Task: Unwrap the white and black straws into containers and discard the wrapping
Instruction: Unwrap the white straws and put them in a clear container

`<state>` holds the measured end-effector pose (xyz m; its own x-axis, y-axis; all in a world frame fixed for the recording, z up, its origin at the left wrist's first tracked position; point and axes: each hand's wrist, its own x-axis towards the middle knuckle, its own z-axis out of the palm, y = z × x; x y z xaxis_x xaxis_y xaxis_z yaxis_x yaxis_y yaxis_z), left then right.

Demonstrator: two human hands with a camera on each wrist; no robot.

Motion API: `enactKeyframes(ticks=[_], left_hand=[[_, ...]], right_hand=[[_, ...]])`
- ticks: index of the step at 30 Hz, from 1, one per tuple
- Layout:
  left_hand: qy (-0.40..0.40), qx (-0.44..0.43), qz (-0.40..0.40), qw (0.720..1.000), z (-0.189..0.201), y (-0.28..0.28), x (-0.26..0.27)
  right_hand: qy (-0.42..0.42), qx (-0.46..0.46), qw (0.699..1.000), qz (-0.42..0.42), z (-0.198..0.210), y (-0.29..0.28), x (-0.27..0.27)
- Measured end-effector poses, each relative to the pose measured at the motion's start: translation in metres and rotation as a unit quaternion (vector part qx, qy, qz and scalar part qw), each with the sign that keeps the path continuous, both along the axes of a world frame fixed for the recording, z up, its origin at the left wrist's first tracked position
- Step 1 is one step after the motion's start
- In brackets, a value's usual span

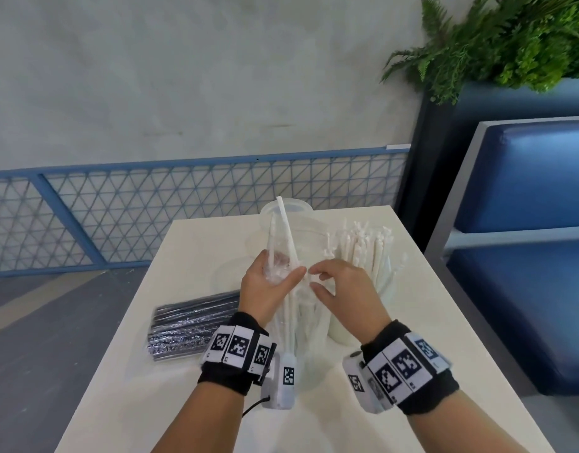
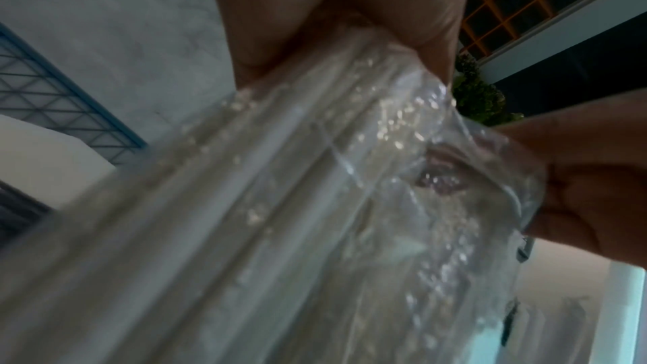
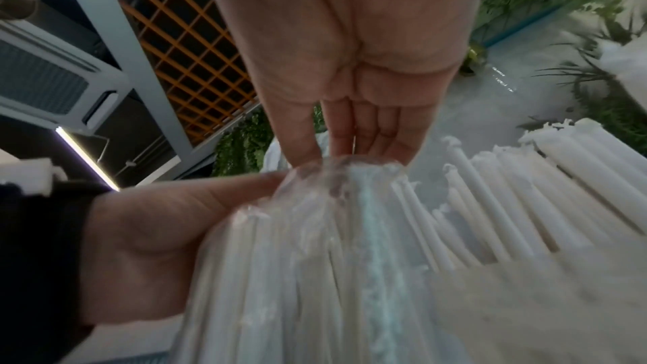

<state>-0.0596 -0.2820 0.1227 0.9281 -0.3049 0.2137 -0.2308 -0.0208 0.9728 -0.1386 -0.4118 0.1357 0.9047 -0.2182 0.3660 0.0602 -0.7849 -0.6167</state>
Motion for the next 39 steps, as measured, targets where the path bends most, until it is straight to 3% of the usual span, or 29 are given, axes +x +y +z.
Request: enactKeyframes(ticks=[4,8,11,14,20,25,28,33,39], left_hand=[[0.015,0.037,-0.109,0.993,-0.009,0.016,0.001],[0.054,0.018,-0.194,0.979,-0.026,0.024,-0.003],[0.056,0.036,-0.17,0.983,-0.035,0.026,-0.001],[0.053,0.06,-0.134,0.988,-0.04,0.029,0.003],[0.063,0.022,-0.152,0.986,-0.037,0.031,0.0],[0.058,0.028,-0.15,0.987,-0.037,0.032,0.001],[0.071,0.01,-0.154,0.985,-0.038,0.028,-0.001],[0.09,-0.012,-0.138,0.986,-0.041,0.021,-0.006],[0.108,-0.001,-0.119,0.987,-0.047,0.024,-0.003]], right_hand=[[0.068,0.046,0.996,0.028,0.0,-0.003,0.003],[0.119,0.079,0.988,0.062,-0.003,-0.001,0.008],[0.093,0.104,0.989,0.056,-0.009,0.0,0.011],[0.104,0.07,0.991,0.054,-0.014,0.001,0.015],[0.144,0.046,0.987,0.057,-0.015,0.001,0.024],[0.109,0.073,0.989,0.071,-0.019,0.005,0.024],[0.086,0.15,0.983,0.064,-0.025,0.008,0.02],[0.045,0.327,0.943,0.047,-0.044,0.017,0.011],[-0.037,0.328,0.944,-0.004,-0.037,0.029,0.011]])
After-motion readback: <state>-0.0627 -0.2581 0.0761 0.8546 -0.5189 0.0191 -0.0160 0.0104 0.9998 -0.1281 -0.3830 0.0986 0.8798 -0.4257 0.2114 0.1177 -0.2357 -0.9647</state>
